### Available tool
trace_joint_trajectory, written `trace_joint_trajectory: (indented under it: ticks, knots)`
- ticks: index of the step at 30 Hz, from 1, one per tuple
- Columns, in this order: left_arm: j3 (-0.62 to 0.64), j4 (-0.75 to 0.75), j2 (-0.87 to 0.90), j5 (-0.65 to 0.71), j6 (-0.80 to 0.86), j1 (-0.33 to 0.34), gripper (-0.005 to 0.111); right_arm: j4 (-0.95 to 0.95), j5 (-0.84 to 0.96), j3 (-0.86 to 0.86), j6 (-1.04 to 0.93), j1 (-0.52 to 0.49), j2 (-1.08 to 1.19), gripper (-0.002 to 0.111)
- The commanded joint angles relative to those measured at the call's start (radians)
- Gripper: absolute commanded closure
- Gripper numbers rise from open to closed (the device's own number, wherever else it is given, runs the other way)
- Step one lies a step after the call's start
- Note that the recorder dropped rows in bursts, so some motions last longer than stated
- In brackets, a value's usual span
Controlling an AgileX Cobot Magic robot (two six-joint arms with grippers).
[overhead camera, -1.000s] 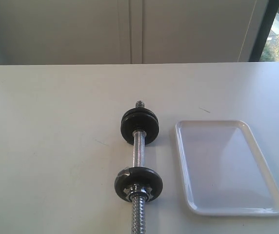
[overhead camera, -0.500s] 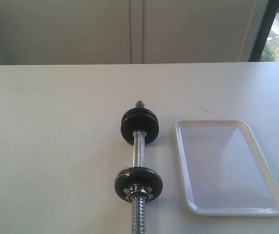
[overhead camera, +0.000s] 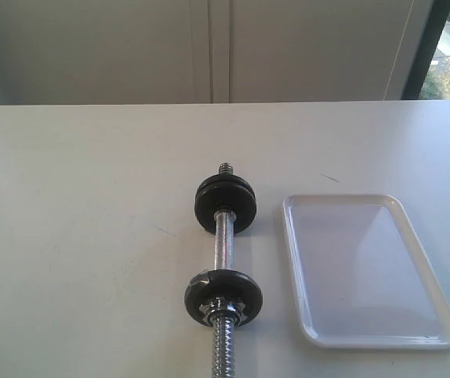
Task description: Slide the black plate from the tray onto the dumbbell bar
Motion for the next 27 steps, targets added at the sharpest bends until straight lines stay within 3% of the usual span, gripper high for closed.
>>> trace_joint_trajectory:
  ticks: [1, 16, 20, 27]
  knots:
    - [0.002, -0.008, -0.004, -0.001, 0.001, -0.002, 0.107, 0.003, -0.003, 0.004, -0.009, 0.005, -0.006, 0.108]
    - [0.002, -0.008, -0.004, -0.001, 0.001, -0.002, 0.107, 0.0, -0.001, 0.004, -0.013, 0.004, -0.006, 0.108]
    - [0.002, -0.008, -0.004, -0.001, 0.001, -0.002, 0.107, -0.002, -0.001, 0.004, -0.145, 0.004, -0.006, 0.108]
    - [0.002, -0.008, -0.004, -0.001, 0.001, -0.002, 0.107, -0.002, -0.001, 0.004, -0.149, 0.004, -0.006, 0.108]
